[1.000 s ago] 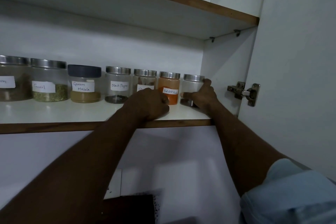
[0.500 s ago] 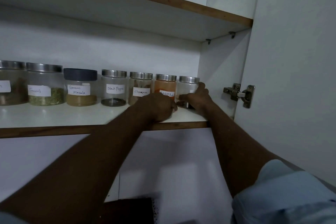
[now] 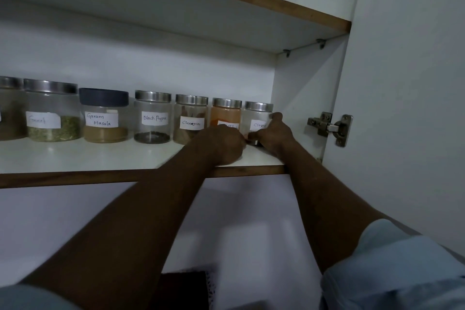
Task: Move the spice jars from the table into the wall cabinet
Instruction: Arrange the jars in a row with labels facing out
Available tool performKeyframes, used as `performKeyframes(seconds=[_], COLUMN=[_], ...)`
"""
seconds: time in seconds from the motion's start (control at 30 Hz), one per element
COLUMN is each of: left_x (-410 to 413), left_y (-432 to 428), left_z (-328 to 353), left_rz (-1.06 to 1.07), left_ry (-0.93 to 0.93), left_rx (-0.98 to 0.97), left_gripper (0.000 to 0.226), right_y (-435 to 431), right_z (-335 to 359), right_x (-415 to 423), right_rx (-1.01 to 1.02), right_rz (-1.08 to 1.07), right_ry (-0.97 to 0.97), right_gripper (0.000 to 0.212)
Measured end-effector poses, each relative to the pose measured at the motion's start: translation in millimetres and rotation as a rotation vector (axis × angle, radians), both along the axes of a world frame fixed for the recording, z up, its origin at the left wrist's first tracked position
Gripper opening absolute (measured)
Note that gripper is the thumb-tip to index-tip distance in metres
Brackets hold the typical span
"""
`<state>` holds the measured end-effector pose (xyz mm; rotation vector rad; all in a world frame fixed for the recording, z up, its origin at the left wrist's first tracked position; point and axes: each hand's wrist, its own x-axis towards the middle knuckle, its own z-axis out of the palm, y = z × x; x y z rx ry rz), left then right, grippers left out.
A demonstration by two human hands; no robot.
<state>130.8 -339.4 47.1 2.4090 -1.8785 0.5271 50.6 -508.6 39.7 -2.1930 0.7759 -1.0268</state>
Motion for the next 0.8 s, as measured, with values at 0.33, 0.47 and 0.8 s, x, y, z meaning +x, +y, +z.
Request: performKeyframes(seconds=[0.33, 0.47, 0.8], left_x=[7, 6, 6], left_y=[-4, -3, -1], left_z=[-4, -4, -5], left_rz=[-0.020, -0.025, -0.030], left_ry=[0.038, 0.054, 0.048], left_rx=[-0.060, -0.077, -0.130], left_gripper=[0.039, 0.039, 0.037], right_y=[-3, -2, 7], right_z=[-4, -4, 2], right_x=[2, 2, -3], right_rx=[-0.070, -0.075, -0.137], right_rz=[-0.014, -0.023, -0.068], right_ry=[0.016, 0.008, -0.123], right_gripper=[0.093, 0.094, 0.116])
